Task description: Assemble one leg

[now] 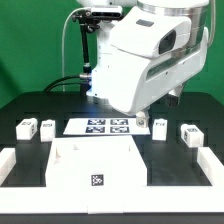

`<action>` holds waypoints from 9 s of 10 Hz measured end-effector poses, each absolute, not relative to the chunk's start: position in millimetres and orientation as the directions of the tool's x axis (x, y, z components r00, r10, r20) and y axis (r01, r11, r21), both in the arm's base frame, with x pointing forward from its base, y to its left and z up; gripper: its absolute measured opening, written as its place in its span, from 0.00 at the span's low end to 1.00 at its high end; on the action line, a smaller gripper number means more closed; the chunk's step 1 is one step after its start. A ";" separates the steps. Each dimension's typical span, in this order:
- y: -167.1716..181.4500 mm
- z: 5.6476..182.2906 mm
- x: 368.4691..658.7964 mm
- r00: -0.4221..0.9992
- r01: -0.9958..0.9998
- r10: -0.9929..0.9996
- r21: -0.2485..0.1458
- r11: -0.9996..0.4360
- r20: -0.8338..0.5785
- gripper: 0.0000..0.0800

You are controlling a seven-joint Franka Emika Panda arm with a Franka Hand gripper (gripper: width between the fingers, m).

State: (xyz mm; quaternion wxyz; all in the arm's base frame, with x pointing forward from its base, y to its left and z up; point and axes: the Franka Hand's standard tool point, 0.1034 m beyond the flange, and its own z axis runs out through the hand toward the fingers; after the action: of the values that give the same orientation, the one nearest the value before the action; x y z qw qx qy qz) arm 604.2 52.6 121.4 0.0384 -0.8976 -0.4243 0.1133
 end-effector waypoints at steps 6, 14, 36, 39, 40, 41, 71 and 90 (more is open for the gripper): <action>52.6 121.3 604.2 0.614 0.753 0.770 -0.165 -0.637 -0.170 0.81; 24.3 104.4 575.6 0.526 0.844 0.850 -0.103 -0.526 -0.023 0.81; -59.3 6.8 449.4 -0.058 0.998 0.997 -0.024 0.059 0.042 0.81; -60.6 5.8 448.6 -0.052 0.998 0.998 -0.026 0.053 0.043 0.65; -60.6 5.8 448.6 -0.052 0.998 0.998 -0.026 0.053 0.043 0.48; -60.6 5.8 448.6 -0.052 0.998 0.998 -0.026 0.053 0.043 0.48; 60.1 7.0 493.7 -0.003 0.998 0.994 -0.060 0.009 0.106 0.69; 68.5 44.1 455.9 0.604 0.797 0.794 -0.058 -0.602 0.067 0.81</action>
Offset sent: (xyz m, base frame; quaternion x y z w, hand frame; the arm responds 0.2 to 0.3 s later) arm 0.0000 0.0000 0.0000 0.0000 0.0000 0.0000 1.0000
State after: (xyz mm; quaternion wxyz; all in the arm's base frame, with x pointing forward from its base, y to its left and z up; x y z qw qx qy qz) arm 455.9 68.5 44.1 0.0409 -0.8947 -0.4445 -0.0171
